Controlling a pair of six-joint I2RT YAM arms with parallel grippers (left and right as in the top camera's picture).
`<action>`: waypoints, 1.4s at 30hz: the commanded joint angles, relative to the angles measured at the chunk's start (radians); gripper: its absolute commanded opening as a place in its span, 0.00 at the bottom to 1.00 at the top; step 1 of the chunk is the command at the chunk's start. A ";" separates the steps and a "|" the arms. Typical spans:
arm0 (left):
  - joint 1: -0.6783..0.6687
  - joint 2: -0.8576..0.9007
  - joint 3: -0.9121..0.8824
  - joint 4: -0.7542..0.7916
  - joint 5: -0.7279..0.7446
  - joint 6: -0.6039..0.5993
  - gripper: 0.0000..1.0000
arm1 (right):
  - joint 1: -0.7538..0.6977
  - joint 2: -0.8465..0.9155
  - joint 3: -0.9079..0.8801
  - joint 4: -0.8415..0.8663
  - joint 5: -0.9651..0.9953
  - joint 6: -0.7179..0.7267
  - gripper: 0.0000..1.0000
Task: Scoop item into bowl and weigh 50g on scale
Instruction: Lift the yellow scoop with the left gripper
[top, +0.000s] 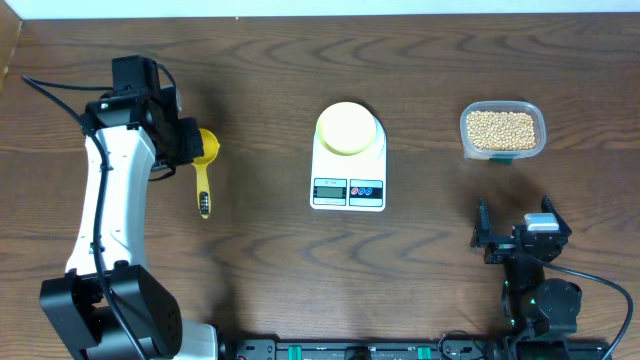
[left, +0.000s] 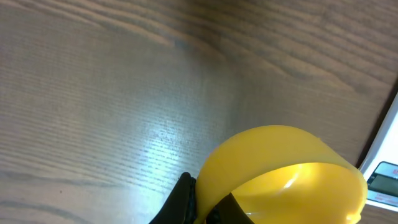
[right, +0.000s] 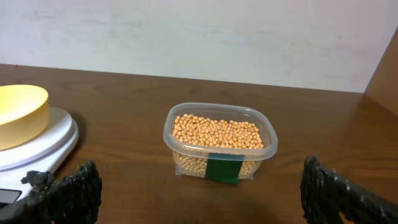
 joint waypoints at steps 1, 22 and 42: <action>0.002 -0.019 0.008 -0.013 -0.010 -0.008 0.08 | -0.004 -0.003 -0.002 -0.003 0.009 -0.009 0.99; 0.002 -0.019 0.008 -0.026 0.041 -0.042 0.08 | -0.004 -0.003 -0.002 -0.003 0.008 -0.009 0.99; -0.061 -0.019 0.008 -0.028 0.040 -0.155 0.08 | -0.004 -0.003 -0.002 -0.003 0.009 -0.009 0.99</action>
